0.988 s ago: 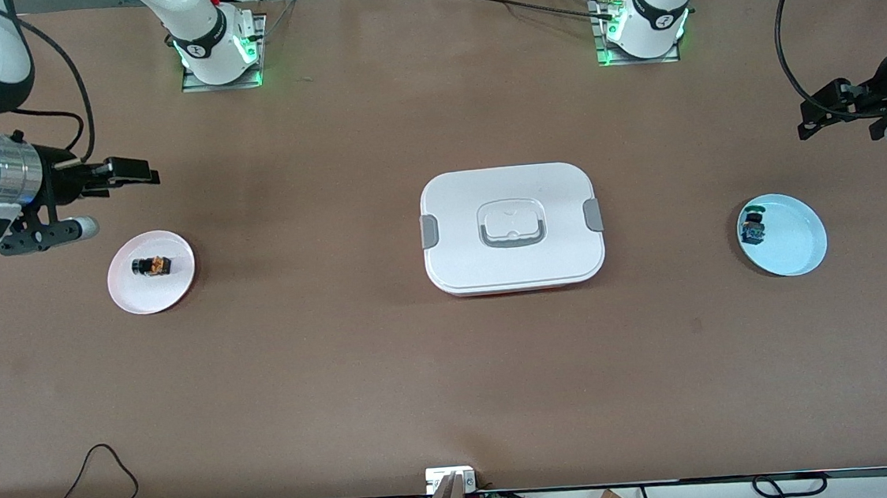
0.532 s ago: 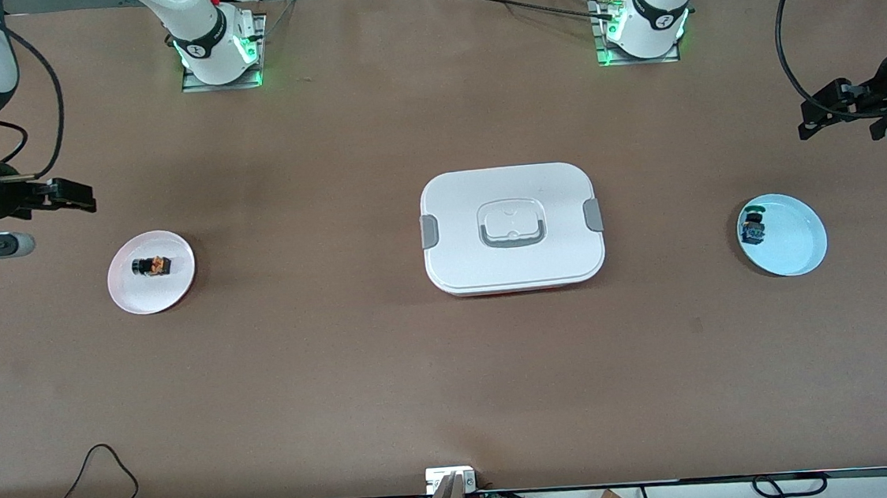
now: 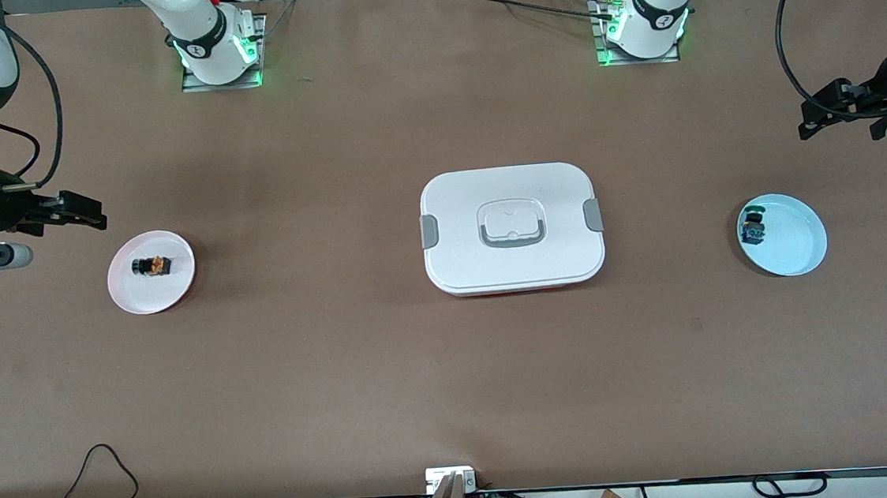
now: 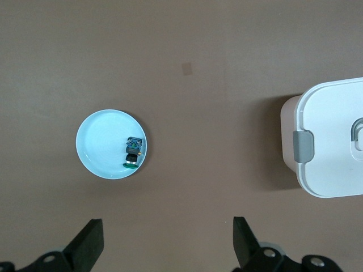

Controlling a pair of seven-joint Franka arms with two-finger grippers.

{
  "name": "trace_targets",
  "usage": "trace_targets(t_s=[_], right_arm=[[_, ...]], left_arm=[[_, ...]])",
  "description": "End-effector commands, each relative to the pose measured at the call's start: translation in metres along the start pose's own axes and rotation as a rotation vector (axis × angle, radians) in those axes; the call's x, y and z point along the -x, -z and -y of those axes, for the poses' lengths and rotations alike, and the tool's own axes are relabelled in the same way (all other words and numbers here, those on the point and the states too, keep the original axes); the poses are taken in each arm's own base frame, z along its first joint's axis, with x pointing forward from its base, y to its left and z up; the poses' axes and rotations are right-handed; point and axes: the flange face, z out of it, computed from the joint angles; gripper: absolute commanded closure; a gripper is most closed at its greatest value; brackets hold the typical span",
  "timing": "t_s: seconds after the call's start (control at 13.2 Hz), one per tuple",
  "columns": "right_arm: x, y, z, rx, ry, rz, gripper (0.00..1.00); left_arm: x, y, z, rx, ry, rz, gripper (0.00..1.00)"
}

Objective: Transfer orange switch to right arm and place

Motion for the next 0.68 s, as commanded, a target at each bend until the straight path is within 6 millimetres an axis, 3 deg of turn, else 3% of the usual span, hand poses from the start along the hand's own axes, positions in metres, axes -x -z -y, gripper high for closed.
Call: trace_targets(t_s=[0.0,0.15,0.3,0.61], right_arm=[[0.007,-0.004,-0.009,-0.014,-0.041,-0.039,0.0],[0.01,-0.006,-0.013,-0.014,-0.027,-0.073,0.0],[0.019,0.009,-0.023,-0.013,0.013,-0.079,0.0],[0.036,0.026,-0.022,-0.013,-0.001,-0.051,0.0]], left_arm=[[0.006,0.003,0.002,-0.003,-0.016,-0.01,0.0],[0.006,0.002,0.004,-0.007,-0.016,-0.008,0.0],[0.006,0.003,0.003,-0.008,-0.018,-0.01,0.0],[0.006,0.003,0.004,-0.007,-0.016,-0.008,0.0]])
